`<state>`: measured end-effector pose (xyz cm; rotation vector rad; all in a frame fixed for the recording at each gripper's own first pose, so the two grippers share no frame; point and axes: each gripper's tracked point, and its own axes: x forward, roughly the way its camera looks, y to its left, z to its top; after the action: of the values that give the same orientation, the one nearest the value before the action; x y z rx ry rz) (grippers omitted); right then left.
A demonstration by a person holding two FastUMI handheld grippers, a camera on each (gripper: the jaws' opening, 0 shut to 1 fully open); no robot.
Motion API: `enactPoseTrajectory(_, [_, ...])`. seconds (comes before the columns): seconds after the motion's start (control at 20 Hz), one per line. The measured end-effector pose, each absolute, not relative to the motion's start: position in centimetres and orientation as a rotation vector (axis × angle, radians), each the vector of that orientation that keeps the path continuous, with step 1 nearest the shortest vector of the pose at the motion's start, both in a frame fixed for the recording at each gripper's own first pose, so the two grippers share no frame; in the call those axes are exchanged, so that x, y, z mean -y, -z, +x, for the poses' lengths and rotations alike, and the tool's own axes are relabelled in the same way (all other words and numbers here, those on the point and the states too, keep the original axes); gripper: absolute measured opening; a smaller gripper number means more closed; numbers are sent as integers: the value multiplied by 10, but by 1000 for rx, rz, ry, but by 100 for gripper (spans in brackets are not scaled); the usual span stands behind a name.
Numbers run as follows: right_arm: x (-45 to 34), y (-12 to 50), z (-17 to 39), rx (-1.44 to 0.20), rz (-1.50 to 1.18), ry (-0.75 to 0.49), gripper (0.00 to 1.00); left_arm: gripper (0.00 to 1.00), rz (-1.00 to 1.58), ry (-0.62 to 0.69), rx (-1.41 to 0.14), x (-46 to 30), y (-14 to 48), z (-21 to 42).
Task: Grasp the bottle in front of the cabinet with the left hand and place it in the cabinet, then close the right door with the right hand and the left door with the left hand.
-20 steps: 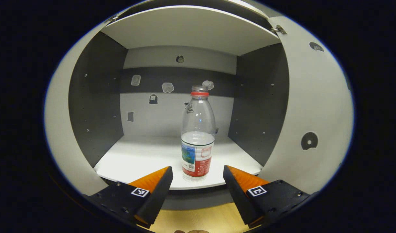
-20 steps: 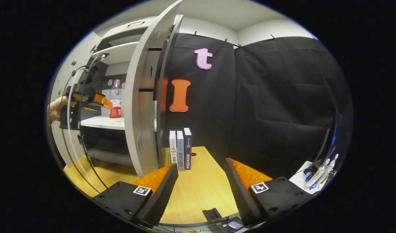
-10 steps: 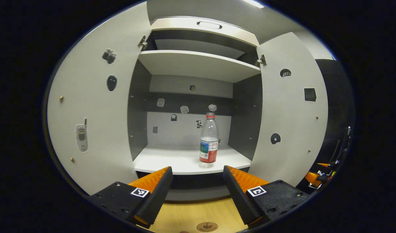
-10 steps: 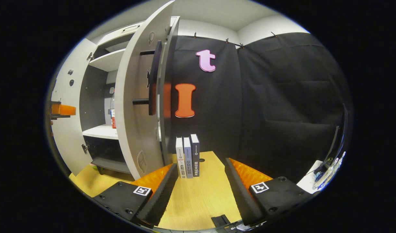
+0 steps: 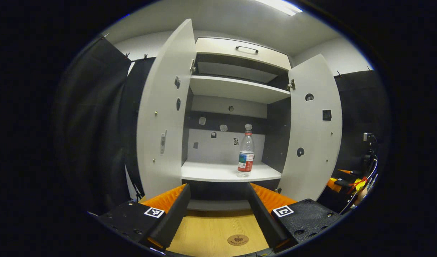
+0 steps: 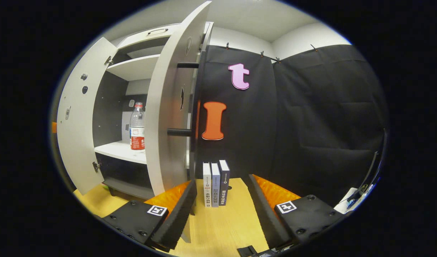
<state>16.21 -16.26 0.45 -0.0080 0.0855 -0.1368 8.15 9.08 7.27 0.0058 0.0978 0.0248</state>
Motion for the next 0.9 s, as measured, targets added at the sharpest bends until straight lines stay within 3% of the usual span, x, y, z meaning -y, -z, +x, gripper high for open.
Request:
enactPoseTrajectory(0.6, [69, -19, 179, -47, 7, -12, 94, 95, -9, -127, -88, -160, -80, 35])
enactPoseTrajectory(0.65, [60, -20, 182, -46, -7, -26, 87, 95, -11, -130, -87, -164, -80, 35])
enactPoseTrajectory(0.7, [53, -21, 186, -42, -19, -37, 95, 94, -10, -137, -87, -169, -80, 34])
enactPoseTrajectory(0.85, [35, -25, 198, -30, -40, -50, 95, 95, -9, -166, -91, -183, -76, 32])
enactPoseTrajectory(0.9, [32, -23, 203, -30, -35, -52, 87, 95, -15, -175, -95, -188, -74, 33])
